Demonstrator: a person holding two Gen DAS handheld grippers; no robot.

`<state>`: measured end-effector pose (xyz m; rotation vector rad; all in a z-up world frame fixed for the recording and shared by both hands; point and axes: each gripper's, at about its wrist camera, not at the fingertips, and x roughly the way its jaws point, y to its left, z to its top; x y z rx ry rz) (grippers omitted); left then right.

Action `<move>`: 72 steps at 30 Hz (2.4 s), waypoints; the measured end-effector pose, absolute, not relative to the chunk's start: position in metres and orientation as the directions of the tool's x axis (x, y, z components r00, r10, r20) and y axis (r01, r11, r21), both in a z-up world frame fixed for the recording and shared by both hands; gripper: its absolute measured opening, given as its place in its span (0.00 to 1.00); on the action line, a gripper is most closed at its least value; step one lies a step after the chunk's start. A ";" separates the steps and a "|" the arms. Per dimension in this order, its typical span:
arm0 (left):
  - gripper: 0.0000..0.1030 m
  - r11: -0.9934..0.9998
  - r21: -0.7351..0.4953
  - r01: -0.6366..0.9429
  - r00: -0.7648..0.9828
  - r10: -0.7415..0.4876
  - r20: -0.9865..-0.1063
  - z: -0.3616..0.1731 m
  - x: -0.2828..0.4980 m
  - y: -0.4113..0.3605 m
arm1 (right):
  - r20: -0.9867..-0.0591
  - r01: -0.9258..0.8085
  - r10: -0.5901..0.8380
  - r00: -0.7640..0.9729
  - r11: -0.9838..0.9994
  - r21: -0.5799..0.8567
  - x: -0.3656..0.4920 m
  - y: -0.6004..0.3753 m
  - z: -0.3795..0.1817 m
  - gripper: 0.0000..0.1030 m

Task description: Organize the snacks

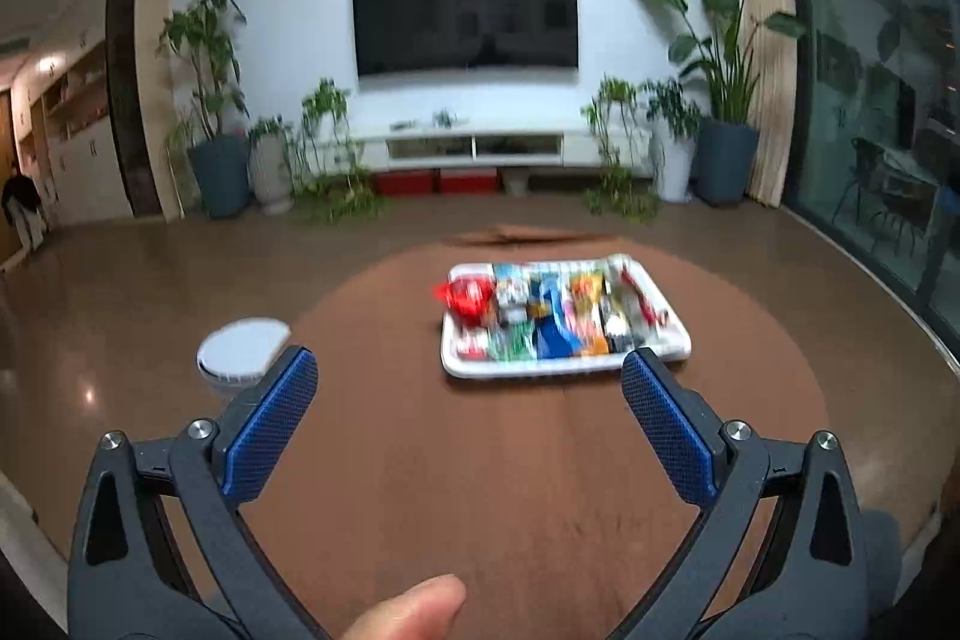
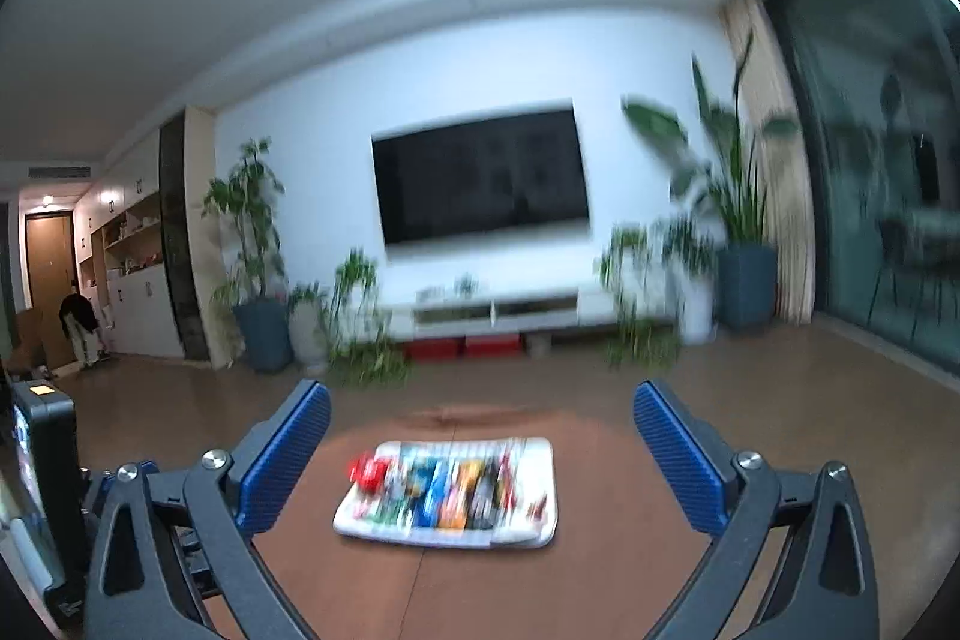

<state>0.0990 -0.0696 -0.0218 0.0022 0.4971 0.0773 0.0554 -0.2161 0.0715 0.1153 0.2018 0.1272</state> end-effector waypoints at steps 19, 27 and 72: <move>1.00 0.996 -0.009 -0.089 0.761 0.062 -0.645 -0.091 0.121 -0.064 | -0.561 0.008 0.017 0.827 0.999 0.043 0.066 -0.197 -0.028 1.00; 1.00 0.996 -0.014 -0.090 0.745 0.058 -0.664 -0.097 0.125 -0.060 | -0.595 -0.009 0.021 0.803 1.000 0.022 0.065 -0.188 -0.037 1.00; 1.00 0.996 -0.022 -0.087 0.720 0.048 -0.692 -0.111 0.130 -0.060 | -0.632 -0.022 0.018 0.775 1.000 0.002 0.067 -0.176 -0.046 1.00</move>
